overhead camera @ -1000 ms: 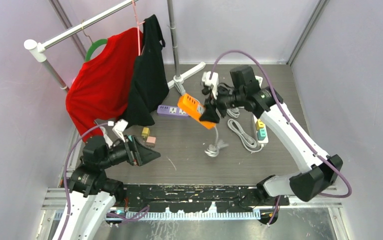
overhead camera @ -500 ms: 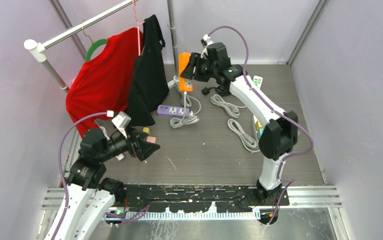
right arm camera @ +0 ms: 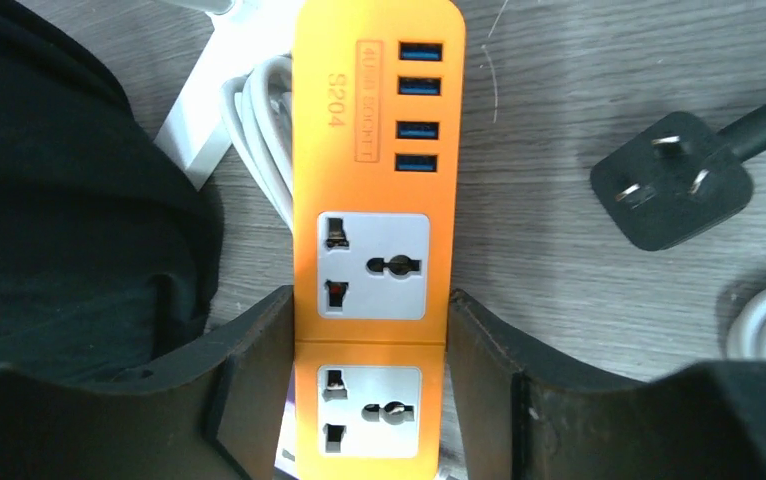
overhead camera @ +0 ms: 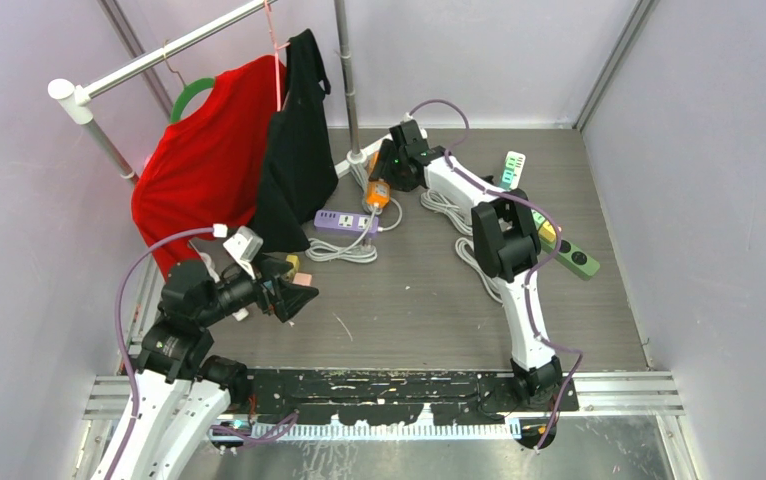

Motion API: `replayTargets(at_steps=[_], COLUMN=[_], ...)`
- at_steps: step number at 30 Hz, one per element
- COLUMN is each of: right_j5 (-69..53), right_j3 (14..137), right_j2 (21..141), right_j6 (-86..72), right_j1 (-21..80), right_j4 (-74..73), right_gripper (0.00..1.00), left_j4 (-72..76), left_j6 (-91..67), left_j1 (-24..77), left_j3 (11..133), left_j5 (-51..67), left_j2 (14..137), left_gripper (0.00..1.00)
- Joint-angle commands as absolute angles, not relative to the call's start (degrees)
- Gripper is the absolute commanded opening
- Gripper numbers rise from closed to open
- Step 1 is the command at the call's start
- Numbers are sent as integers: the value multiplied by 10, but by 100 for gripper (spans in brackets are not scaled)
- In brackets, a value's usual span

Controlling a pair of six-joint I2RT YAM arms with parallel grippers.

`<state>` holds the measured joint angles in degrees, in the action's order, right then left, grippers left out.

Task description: Pull the plug off the socket

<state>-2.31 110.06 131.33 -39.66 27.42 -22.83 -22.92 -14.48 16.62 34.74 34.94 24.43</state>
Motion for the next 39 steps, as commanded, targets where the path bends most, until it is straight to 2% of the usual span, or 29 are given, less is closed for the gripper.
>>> replayTargets(at_steps=[1,3,6,12,17,19,22,26,29,33,39], right_j5=[7,4,-12,-80,-301,-405,-482,-486,-469,-424,-349], right_j3=[1138,1139,1134,1071,953,895,804,725,687,663,620], right_j2=[1298,1301,1288,1192,1060,1005,929,840,793,760,735], right_j6=[-354,-341,-314,-211,-53,-29,-30,21,45,68,134], right_j1=[275,275,275,266,222,183,124,59,2,-78,-131], right_j4=[-196,-195,-195,-197,-217,-206,-168,-175,-183,-221,-311], right_gripper=[72,82,87,90,91,93,95,100,100,100,100], left_j4=[-192,-192,-191,-190,-191,-190,-192,-193,-193,-195,-196], left_j6=[-137,-138,-139,-142,-143,-144,-143,-143,-143,-141,-141], left_j1=[169,168,168,168,168,168,169,168,168,168,168], left_j3=[346,345,344,343,341,341,340,341,340,340,339], left_j5=[348,350,350,353,351,349,342,336,332,323,311], left_j2=[246,245,242,239,228,226,224,219,215,208,202], left_gripper=[92,92,92,92,92,92,92,92,92,92,92])
